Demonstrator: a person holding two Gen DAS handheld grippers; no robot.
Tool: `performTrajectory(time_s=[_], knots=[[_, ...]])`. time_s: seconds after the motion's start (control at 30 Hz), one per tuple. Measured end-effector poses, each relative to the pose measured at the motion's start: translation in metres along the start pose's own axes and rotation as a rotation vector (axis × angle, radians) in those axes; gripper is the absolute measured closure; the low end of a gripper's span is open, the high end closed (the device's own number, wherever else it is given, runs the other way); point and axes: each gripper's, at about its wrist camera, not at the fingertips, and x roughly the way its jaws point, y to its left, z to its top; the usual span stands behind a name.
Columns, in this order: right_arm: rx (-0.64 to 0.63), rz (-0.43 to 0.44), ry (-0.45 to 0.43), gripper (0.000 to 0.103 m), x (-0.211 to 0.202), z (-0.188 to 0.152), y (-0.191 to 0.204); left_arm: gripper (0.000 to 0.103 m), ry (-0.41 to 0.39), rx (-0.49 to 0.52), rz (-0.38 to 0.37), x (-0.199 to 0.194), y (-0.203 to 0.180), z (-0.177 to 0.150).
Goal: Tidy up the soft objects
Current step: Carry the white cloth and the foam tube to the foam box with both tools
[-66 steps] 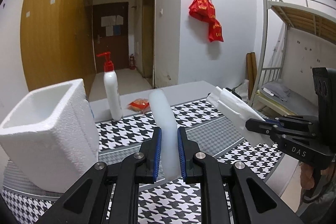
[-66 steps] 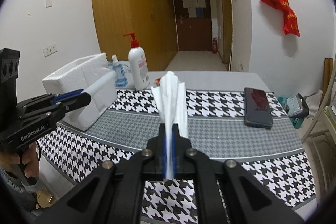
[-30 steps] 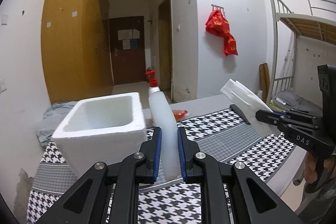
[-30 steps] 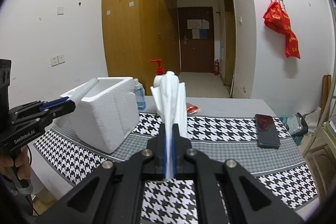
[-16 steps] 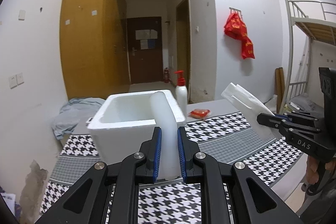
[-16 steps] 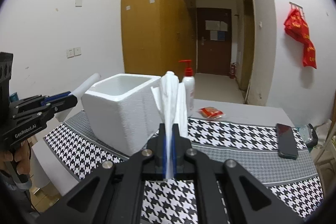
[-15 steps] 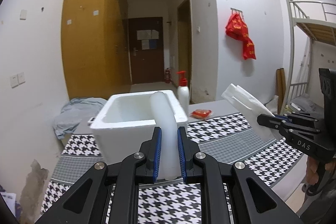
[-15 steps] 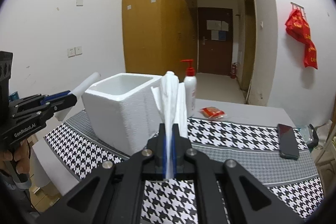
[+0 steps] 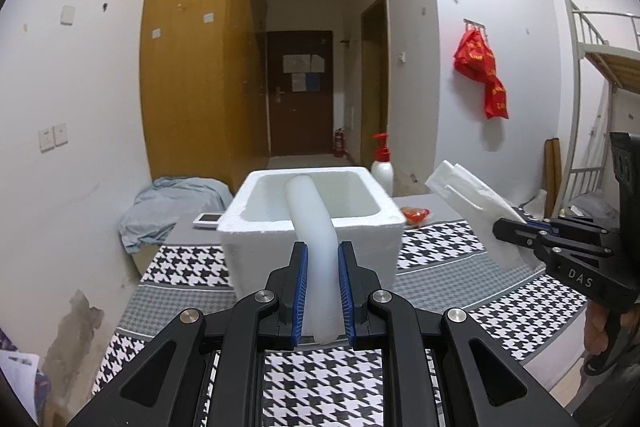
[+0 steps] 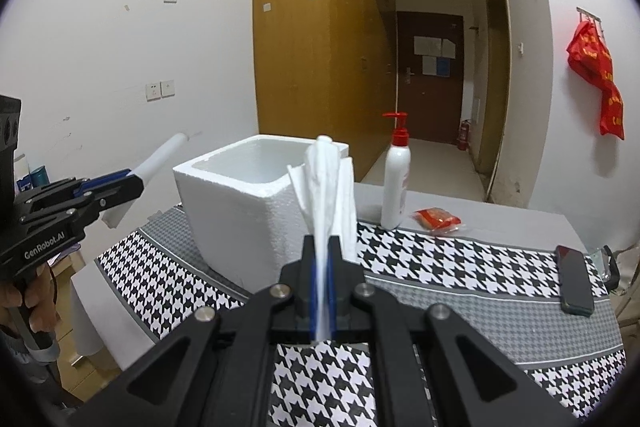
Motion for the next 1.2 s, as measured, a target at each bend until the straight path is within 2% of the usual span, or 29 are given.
performTrajectory(time_s=[0.57, 0.97, 1.2], knots=[[-0.026, 0.005, -0.002, 0.097, 0.017, 0.021, 0.011, 0.087, -0.003, -0.022, 0.074, -0.003, 0.026, 0.0], [-0.058, 0.044, -0.012, 0.097, 0.033, 0.046, 0.027, 0.087, 0.001, -0.031, 0.15, -0.009, 0.043, -0.003], [-0.072, 0.073, 0.001, 0.097, 0.049, 0.056, 0.038, 0.087, 0.016, -0.057, 0.171, -0.007, 0.057, -0.008]])
